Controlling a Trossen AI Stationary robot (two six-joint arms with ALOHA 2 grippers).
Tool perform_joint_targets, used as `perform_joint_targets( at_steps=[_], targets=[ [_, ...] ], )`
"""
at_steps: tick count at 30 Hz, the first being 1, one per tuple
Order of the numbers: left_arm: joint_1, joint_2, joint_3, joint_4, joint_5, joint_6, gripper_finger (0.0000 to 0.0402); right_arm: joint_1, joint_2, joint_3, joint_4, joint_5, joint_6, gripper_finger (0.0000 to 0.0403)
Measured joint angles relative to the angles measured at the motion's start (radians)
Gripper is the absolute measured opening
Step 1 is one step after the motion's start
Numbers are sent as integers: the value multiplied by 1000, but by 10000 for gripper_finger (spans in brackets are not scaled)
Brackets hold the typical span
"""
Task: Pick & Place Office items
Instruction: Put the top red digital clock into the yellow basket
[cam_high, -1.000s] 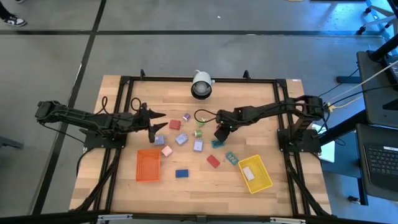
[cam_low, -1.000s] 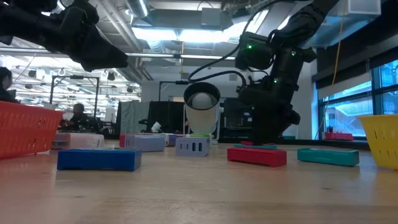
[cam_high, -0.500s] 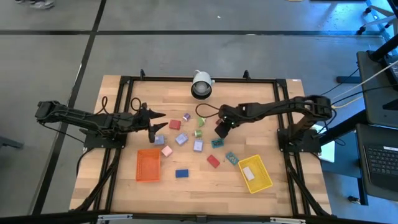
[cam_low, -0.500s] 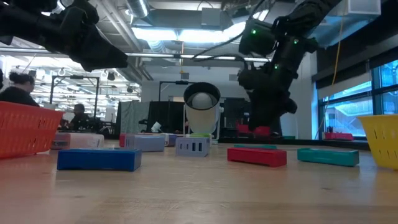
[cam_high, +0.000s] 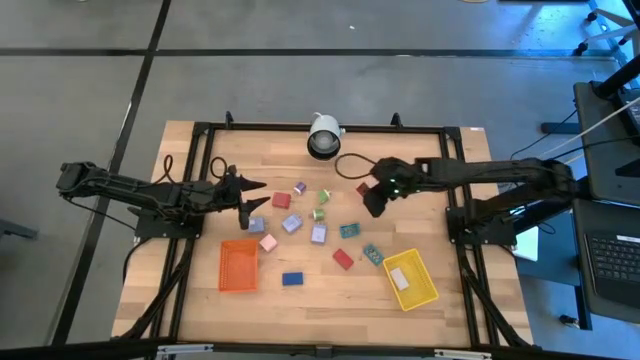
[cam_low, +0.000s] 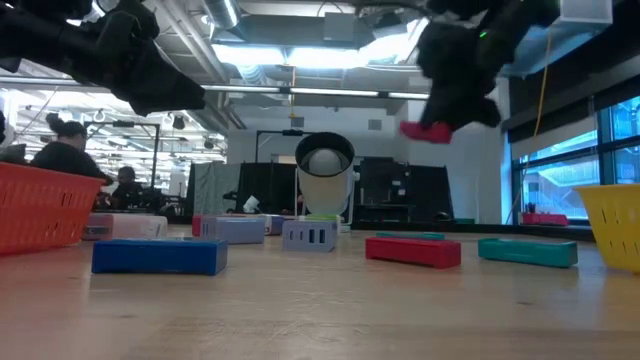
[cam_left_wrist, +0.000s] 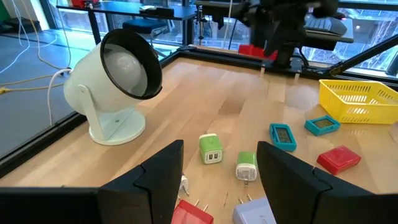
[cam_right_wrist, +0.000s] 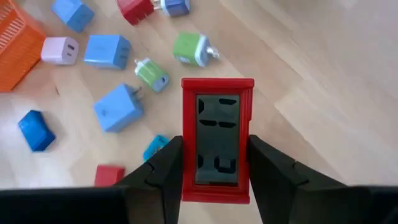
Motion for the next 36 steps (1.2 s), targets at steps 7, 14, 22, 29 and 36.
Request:
perform_joint_targets(
  at_steps=[7,14,22,29,36],
  targets=[
    [0,-1,0,5,0,0,201,139,-105,0,-181,85,182,147],
    [0,0,0,7,-5,-32,201,337,-106,0,-237,133,398,147],
    [0,2,0,8,-5,-61,201,568,-105,0,-304,202,703,147],
    [0,2,0,61,0,-63,201,775,-51,0,-313,251,962,147],
    [0,10,0,84,30,-82,201,908,80,1,-281,212,1160,147]
  ],
)
